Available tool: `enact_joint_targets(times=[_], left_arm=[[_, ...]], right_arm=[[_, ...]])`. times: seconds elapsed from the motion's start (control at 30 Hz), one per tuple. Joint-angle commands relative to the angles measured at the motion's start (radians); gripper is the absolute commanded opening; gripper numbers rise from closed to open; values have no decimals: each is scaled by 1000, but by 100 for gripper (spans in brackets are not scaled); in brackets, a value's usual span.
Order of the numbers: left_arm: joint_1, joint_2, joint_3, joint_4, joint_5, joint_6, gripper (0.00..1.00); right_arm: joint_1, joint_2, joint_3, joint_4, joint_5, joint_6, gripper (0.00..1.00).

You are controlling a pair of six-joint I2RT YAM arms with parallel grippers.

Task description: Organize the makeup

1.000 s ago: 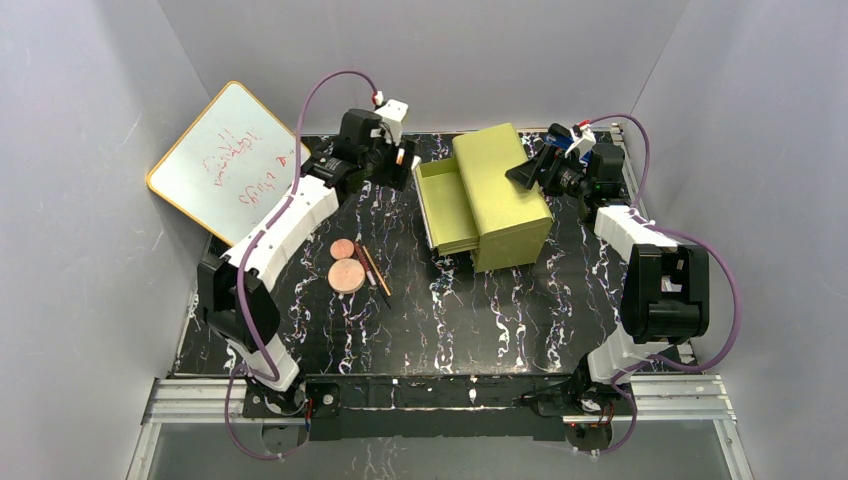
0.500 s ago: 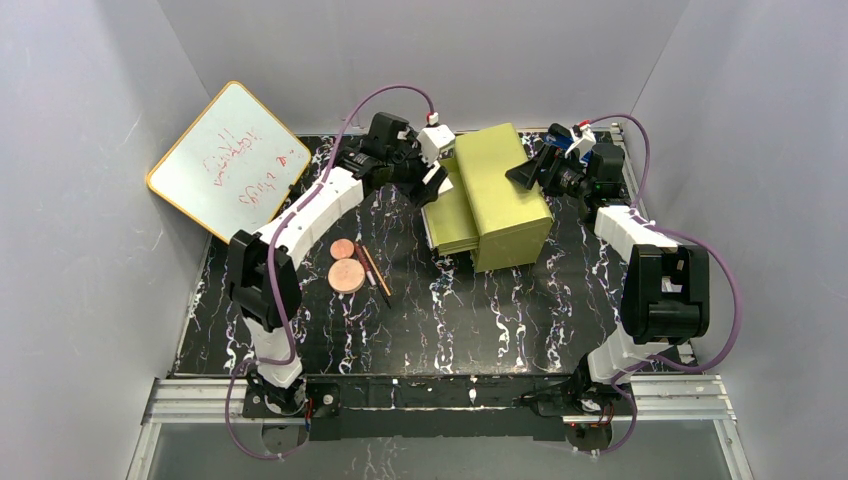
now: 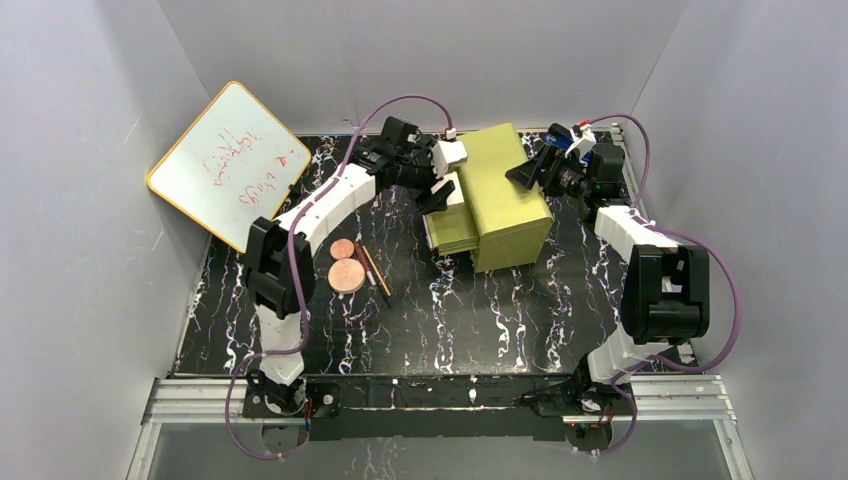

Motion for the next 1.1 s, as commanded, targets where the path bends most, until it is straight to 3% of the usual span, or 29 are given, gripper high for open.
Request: enact_joint_targets(times=[0.0,0.1,0.13,0.2,0.3,0.53,0.67,0.8,1.07], left_arm=[[-8,53,74,-105,66,59,0],[-12,81,84,-114,63,51,0],[-13,88,88,-114,58,46,5],[-14,97,96,-116,56,40,35],[-16,90,98,-110,45,49,51],[2,-43,7,81,43,6,59],[45,-155,-82,238,132,-66,72],[70,-176,-47,193,196,-67,88],[73,-132,-30,158,219,-71,84]], right_arm=[[-5,29,-68,-213,28,-104,100],[-6,31,-68,-214,29,-104,100],[-6,31,-68,-214,30,-106,100],[-6,31,-69,-215,33,-108,100],[-6,37,-70,-215,32,-108,100],[-6,42,-68,-214,32,-110,100],[-7,43,-71,-211,31,-109,100],[-6,46,-70,-208,27,-107,100],[-6,39,-72,-210,27,-108,100]])
